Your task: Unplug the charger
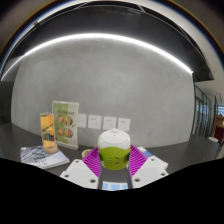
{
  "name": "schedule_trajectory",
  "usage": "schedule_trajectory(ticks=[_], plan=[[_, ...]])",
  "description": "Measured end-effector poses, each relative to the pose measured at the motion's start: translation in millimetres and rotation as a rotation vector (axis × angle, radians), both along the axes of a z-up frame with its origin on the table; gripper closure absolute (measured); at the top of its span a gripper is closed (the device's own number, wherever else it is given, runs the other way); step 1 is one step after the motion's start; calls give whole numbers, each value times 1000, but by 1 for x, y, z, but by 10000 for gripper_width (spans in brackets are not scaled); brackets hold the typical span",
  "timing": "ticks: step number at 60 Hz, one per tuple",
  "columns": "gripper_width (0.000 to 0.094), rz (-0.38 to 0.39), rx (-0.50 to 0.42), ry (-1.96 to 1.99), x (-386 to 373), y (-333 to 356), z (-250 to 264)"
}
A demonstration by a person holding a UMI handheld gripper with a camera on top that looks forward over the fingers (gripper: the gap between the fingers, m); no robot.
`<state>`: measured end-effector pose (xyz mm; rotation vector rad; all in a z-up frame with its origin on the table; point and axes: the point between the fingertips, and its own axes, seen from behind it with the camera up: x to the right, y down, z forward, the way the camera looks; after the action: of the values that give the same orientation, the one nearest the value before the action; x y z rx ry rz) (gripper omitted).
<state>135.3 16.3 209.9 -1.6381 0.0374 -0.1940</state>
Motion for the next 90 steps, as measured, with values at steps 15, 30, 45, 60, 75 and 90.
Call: schedule_trajectory(ticks=[15,30,45,60,75,90], plan=[[605,-73,-62,-47,113,29,2],[589,11,-367,65,201,85,-130],[453,132,-477,111,220,124,-163],[164,134,-459,110,224,139,-167],[95,79,-439,101,216,86,-147],[102,-24,-423,134,142,-29,-130]])
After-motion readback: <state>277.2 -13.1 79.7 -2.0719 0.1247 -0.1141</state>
